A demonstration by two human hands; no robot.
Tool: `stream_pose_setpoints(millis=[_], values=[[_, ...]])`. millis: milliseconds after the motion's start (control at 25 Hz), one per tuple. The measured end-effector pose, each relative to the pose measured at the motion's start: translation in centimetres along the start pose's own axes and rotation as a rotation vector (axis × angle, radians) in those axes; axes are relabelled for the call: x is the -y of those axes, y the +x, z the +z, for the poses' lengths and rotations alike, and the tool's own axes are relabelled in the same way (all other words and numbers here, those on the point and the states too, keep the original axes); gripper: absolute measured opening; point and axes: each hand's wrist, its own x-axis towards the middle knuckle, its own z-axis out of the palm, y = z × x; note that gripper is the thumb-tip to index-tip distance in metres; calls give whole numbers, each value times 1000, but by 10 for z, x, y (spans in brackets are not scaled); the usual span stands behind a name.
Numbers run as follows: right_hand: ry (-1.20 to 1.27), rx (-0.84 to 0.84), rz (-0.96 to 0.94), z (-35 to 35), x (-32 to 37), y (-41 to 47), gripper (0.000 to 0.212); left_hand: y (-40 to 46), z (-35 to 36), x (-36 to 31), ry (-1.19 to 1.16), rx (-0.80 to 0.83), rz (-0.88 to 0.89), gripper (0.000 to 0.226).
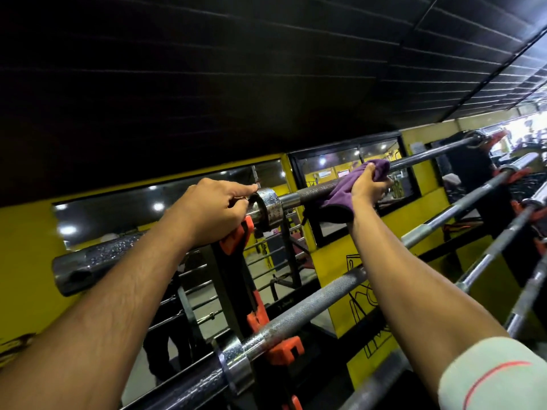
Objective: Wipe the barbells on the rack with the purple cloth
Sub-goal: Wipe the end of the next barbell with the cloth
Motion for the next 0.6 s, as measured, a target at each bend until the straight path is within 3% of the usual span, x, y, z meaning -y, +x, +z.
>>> stream_pose_setpoints(millis=[160, 240, 400, 600], values=[[-44, 92, 35, 8, -8, -34, 77, 2, -1, 0, -13, 3, 0, 37], [-78, 189, 18, 9, -17, -61, 64, 0, -2, -1, 1, 3, 5, 38], [-96, 105, -4, 10, 5, -30, 50, -4, -4, -7, 10, 15, -13, 41], [-116, 63, 43, -1, 8, -25, 73, -4, -4, -10, 52, 10, 8, 41]])
